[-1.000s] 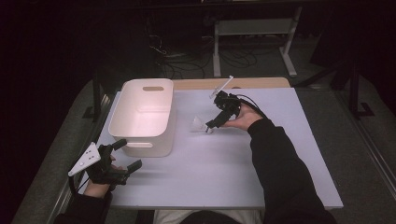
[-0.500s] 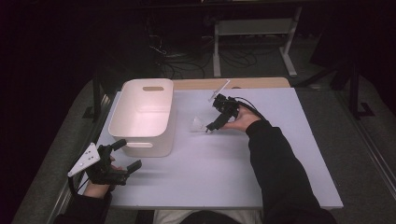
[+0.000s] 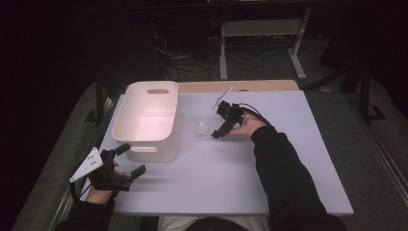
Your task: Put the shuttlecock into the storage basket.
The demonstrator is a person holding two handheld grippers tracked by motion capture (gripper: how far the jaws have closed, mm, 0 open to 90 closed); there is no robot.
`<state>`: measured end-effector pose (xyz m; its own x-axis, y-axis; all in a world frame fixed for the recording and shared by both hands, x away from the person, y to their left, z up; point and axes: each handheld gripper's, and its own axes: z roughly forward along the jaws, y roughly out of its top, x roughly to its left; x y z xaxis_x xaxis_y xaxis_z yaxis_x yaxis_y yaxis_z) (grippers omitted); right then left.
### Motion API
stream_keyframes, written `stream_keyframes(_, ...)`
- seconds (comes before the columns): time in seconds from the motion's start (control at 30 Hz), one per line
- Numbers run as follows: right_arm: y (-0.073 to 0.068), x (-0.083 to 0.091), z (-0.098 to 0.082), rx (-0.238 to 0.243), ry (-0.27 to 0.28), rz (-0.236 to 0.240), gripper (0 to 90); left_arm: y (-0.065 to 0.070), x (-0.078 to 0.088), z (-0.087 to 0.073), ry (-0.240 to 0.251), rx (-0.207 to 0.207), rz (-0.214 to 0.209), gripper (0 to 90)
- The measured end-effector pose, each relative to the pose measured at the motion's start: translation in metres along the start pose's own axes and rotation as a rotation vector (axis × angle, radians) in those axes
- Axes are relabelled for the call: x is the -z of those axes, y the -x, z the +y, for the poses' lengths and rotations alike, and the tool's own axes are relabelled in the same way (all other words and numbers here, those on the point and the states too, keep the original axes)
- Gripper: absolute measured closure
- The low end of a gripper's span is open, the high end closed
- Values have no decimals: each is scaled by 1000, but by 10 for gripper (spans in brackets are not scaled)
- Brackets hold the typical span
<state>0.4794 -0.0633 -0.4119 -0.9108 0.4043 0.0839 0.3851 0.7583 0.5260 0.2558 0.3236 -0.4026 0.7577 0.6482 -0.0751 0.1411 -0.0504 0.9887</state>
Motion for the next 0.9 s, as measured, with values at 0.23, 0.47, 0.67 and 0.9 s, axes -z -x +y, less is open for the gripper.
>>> stream_keyframes(0.23, 0, -5, 0, 23, -28, 28, 112, 0, 0, 0, 0, -2, -2, 0)
stream_keyframes(0.47, 2, -7, -2, 37, -62, 62, 199, 0, 0, 0, 0, -2, -3, 0)
stream_keyframes(0.67, 2, -10, -3, 42, -71, 77, 243, 0, 0, 0, 1, -2, -4, 0)
stream_keyframes(0.9, 4, -12, -2, 45, -41, 102, 353, 0, 0, 0, 1, -2, -5, 0)
